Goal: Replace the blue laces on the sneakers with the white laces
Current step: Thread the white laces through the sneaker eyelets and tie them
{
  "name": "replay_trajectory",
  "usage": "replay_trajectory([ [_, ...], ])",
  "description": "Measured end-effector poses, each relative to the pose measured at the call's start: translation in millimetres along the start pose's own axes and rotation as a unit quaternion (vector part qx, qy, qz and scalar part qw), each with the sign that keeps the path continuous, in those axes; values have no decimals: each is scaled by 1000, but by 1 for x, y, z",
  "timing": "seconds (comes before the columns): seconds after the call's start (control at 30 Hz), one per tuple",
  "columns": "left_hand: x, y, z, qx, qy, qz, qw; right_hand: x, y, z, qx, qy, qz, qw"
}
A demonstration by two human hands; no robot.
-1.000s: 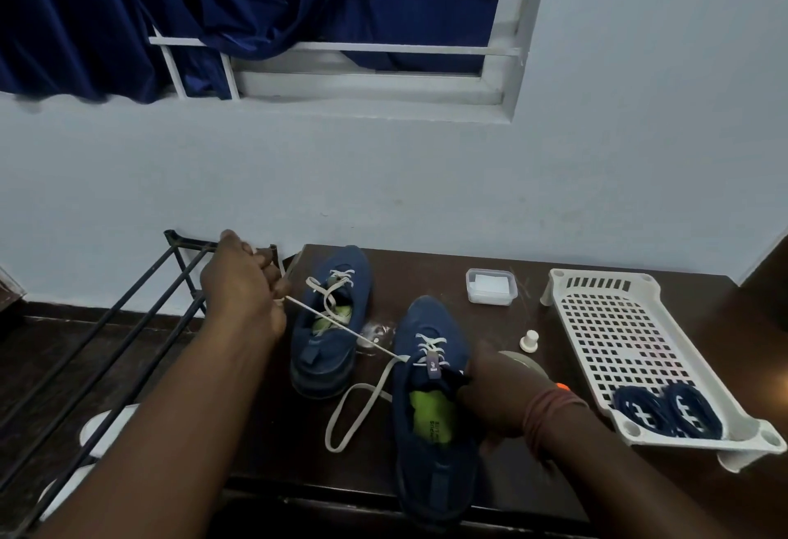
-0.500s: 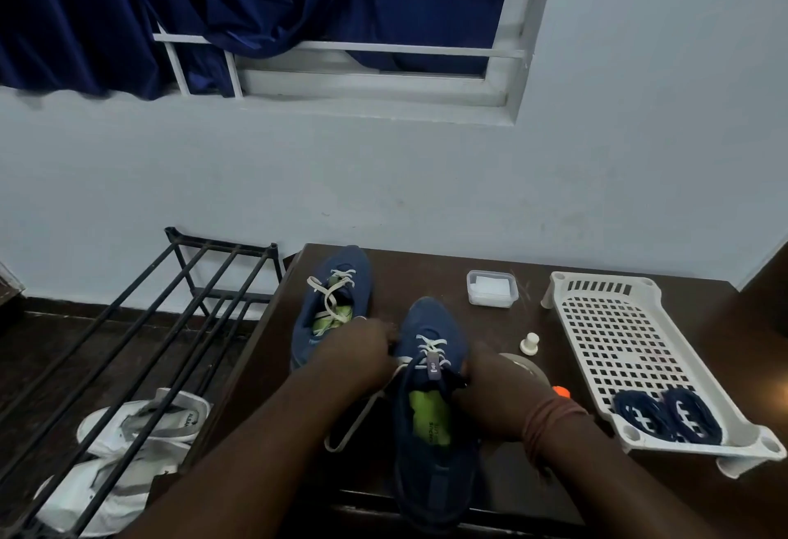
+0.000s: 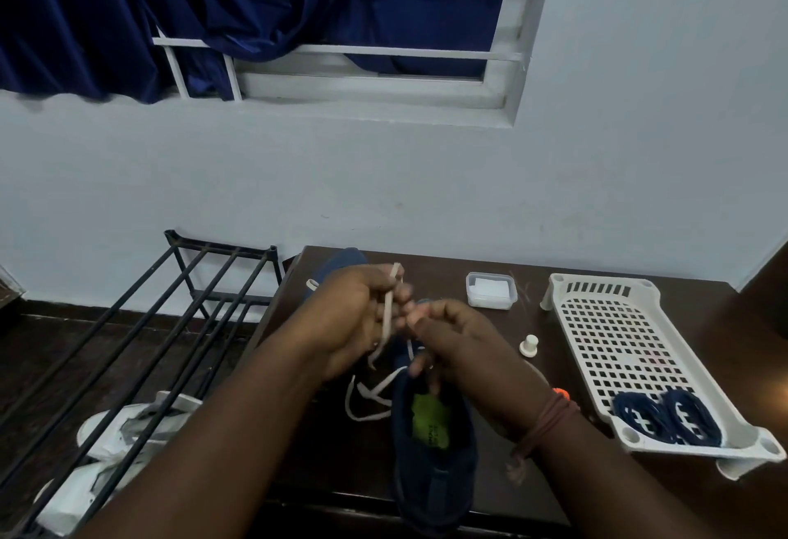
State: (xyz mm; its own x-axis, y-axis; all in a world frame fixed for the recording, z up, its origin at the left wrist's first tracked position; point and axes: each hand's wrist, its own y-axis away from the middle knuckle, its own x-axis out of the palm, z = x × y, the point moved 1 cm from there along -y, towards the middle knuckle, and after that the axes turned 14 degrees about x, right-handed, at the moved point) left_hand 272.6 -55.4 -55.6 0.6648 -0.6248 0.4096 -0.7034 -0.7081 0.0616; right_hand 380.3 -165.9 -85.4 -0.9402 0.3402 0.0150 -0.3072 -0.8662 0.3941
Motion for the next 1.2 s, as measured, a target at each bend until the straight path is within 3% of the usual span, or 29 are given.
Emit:
replay_trajectory([
  [0.07, 3, 2, 0, -34, 110, 6, 993, 9, 4, 0, 44, -58, 109, 991],
  [0.17, 0, 0, -3, -52, 163, -42, 984, 8, 6, -3, 45, 12, 170, 984],
  [0.23, -10, -4, -2, -46, 203, -116, 971, 1, 6, -2, 44, 25, 175, 983],
  [0.33, -20, -9, 2, -55, 257, -189, 946, -10, 4, 2, 62, -69, 147, 985],
  [0.4, -13, -7, 6, -75, 263, -169, 947, -12, 1, 0, 62, -88, 118, 987],
  [0.5, 3, -4, 11, -84, 273, -135, 949, -6, -3, -4, 55, -16, 108, 992],
  [0.57, 3, -6, 10, -57, 259, -157, 951, -5, -3, -7, 79, 28, 134, 987],
  [0.67, -12, -11, 7, -45, 236, -210, 948, -13, 0, -6, 116, 10, 197, 973],
  [0.73, -20, -12, 8, -57, 233, -234, 942, -21, -2, -6, 129, 8, 166, 978],
  [0.87, -28, -16, 13, -51, 164, -273, 947, -40, -3, -6, 123, 116, -19, 985],
  [0.97, -19, -14, 20, -63, 97, -270, 956, -45, 0, -8, 107, 145, -111, 977],
  [1.03, -8, -10, 25, -80, 7, -239, 968, -42, -2, -9, 76, 155, -150, 974],
  [1.07, -6, -7, 28, -78, -109, -207, 969, -39, -3, -9, 66, 146, -154, 975],
  [1.1, -3, -3, 30, -69, -284, -138, 946, -36, -6, -9, 63, 129, -151, 978],
  [1.13, -1, 4, 32, -47, -473, -62, 877, -33, -7, -9, 63, 108, -142, 982],
  [1.17, -1, 10, 33, 8, -625, -6, 780, -31, -8, -8, 62, 93, -132, 985],
  [1.2, -2, 17, 33, 52, -706, 11, 706, -29, -9, -8, 58, 89, -121, 987],
])
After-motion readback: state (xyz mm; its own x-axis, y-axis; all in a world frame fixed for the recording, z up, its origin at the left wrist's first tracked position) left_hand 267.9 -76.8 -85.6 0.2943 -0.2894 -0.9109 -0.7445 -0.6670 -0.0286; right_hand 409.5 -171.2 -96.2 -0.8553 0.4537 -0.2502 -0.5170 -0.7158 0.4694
